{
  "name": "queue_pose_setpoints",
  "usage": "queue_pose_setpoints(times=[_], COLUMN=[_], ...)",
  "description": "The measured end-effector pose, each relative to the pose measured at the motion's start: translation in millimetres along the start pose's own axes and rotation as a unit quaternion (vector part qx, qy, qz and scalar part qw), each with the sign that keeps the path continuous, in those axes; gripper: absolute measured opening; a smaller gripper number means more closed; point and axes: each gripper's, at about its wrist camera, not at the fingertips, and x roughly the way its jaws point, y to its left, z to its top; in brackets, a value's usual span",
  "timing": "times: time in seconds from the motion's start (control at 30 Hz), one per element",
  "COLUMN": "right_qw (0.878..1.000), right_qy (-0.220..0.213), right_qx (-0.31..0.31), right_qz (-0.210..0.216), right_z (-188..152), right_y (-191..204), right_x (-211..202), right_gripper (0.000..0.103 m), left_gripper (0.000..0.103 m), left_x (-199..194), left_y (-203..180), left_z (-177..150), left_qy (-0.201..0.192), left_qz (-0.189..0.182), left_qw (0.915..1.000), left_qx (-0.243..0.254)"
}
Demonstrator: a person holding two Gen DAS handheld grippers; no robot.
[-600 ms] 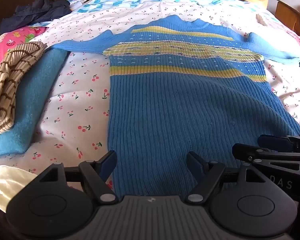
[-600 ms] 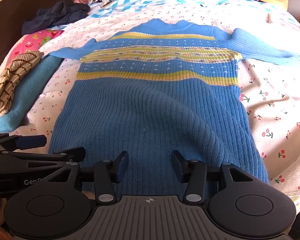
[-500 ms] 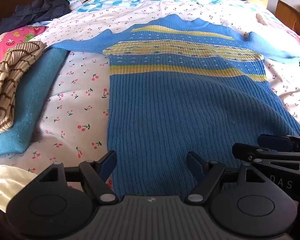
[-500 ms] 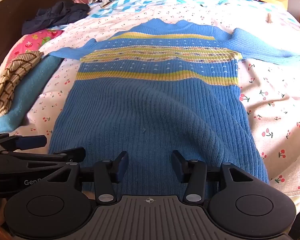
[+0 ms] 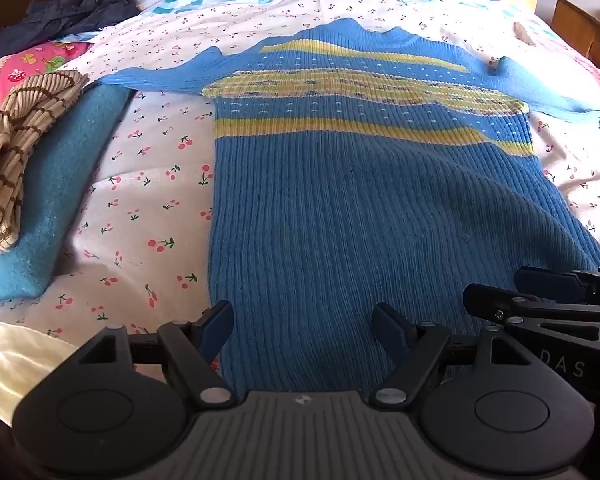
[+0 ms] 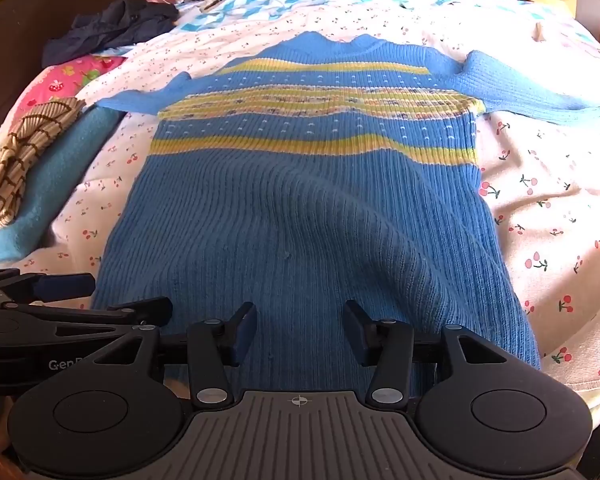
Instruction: Fold small clothes
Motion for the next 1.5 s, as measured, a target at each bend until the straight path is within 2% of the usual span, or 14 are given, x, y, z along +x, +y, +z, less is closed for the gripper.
queue_pose_setpoints(times=[0.13,0.47,1.5], right_qw=[1.0,1.0,1.0], right_qy=[0.001,0.003,-0.004], right_qx=[0.0,0.0,0.009], right_qz=[-0.001,-0.001,0.009], right_z=[-0.4,0.2,-1.1], right_y=[0.0,-0.7,-3.4], right_x=[0.8,1.4,-2.7], right_gripper=[0.048,0.048,0.048], left_gripper=[0.081,0.081,0.081], left_x=[4.5,6.7,4.0], left_y=[-0.4,-0.8,-5.8], left_z=[-0.9,0.0,1.5], left_qy=[0.015,0.021,0.015], left_qz=[-0.004,-0.005,0.006], left_qw=[0.9999,0.9998,0.9998], left_qx=[-0.004,-0.004,0.01])
